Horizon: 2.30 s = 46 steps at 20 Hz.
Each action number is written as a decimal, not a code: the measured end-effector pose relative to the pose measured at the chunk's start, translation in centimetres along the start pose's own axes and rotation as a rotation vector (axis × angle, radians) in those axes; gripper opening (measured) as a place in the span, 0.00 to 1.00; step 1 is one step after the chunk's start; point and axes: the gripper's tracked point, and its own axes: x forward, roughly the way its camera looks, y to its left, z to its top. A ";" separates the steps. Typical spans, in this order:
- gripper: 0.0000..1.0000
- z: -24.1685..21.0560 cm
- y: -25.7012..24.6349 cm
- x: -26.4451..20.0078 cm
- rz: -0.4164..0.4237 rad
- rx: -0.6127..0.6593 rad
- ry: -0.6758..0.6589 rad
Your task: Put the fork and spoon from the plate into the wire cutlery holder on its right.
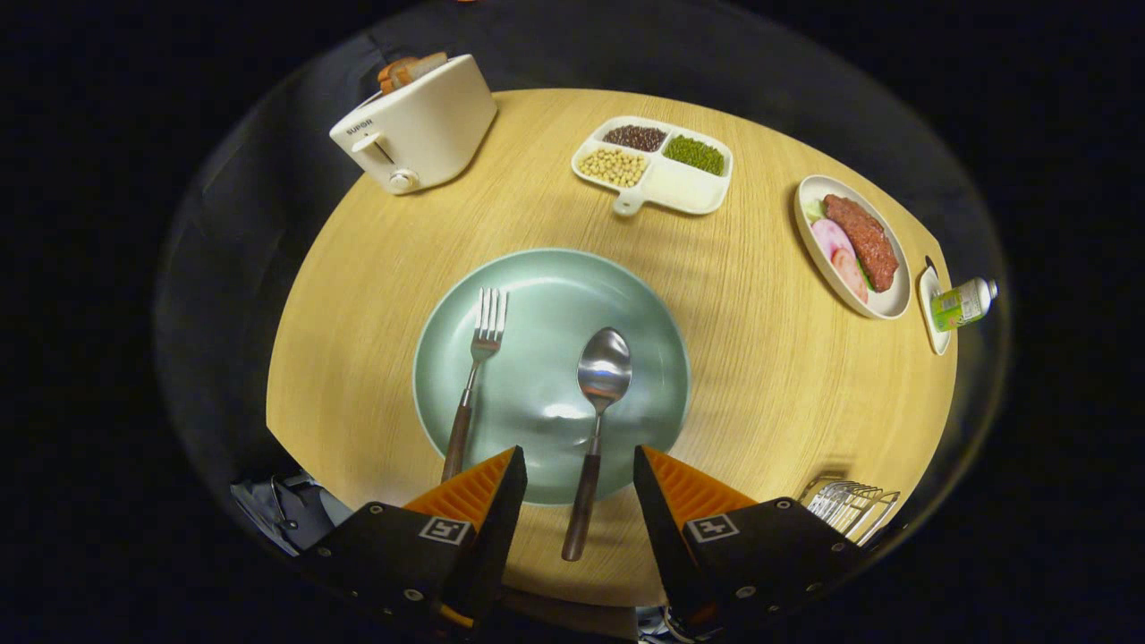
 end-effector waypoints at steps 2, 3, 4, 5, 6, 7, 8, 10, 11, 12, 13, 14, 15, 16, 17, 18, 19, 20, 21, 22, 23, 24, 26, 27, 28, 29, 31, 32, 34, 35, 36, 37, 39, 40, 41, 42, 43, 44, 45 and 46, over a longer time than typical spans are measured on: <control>0.70 -0.5 0.0 1.4 0.000 0.014 0.043; 0.68 -0.7 0.1 2.0 -0.005 0.021 0.060; 0.67 -0.7 -0.1 2.5 -0.018 0.023 0.073; 0.65 -0.7 -0.3 3.0 -0.031 0.023 0.083; 0.64 -1.0 -0.5 3.7 -0.056 0.021 0.098; 0.60 -1.2 -0.6 4.0 -0.066 0.016 0.109; 0.56 -1.5 -0.7 4.3 -0.075 0.017 0.129; 0.41 -1.3 -0.3 4.6 -0.078 0.016 0.123; 0.35 -1.4 -0.6 4.5 -0.095 0.013 0.123; 0.30 -1.3 -0.8 4.5 -0.101 0.026 0.121; 0.19 -1.5 -0.9 5.1 -0.101 0.045 0.122; 0.15 -1.1 -0.8 4.9 -0.084 0.071 0.121; 0.09 -0.9 -0.8 4.7 -0.064 0.101 0.115; 0.08 -0.9 -0.8 4.8 -0.045 0.121 0.109; 0.05 -0.7 -1.0 4.7 -0.039 0.138 0.089; 0.05 -0.7 -1.4 4.5 -0.048 0.142 0.071; 0.04 -0.5 -1.5 4.2 -0.045 0.147 0.046; 0.05 -0.4 -1.4 3.9 -0.030 0.158 0.027; 0.04 -0.4 -1.3 3.2 -0.018 0.169 0.011; 0.04 -0.1 -1.4 2.5 -0.008 0.176 -0.017; 0.04 0.1 -1.6 1.9 -0.004 0.180 -0.042; 0.04 0.3 -1.7 1.2 0.007 0.190 -0.064; 0.04 0.5 -1.8 -0.6 0.034 0.217 -0.106; 0.04 0.5 -2.1 -1.5 0.039 0.225 -0.130; 0.04 0.4 -2.6 -2.6 0.041 0.236 -0.155; 0.04 0.2 -3.2 -3.7 0.040 0.246 -0.178; 0.04 -0.3 -5.0 -6.1 0.025 0.276 -0.231; 0.04 -0.6 -6.3 -7.3 0.013 0.290 -0.258; 0.04 -1.7 -9.0 -9.2 -0.024 0.326 -0.305; 0.04 -2.4 -10.6 -10.0 -0.047 0.345 -0.323; 0.04 -3.5 -12.1 -10.7 -0.067 0.366 -0.335; 0.05 -4.4 -13.7 -11.4 -0.087 0.387 -0.349; 0.04 -6.5 -16.7 -12.6 -0.128 0.431 -0.366; 0.04 -7.5 -17.9 -13.1 -0.144 0.454 -0.373; 0.04 -8.4 -18.9 -13.6 -0.155 0.470 -0.374; 0.04 -9.2 -19.8 -13.7 -0.166 0.488 -0.379; 0.04 -10.3 -20.7 -13.9 -0.174 0.494 -0.373; 0.04 -11.2 -21.4 -13.9 -0.184 0.502 -0.369; 0.04 -12.2 -21.8 -13.8 -0.192 0.498 -0.356; 0.04 -12.9 -22.2 -13.6 -0.196 0.499 -0.343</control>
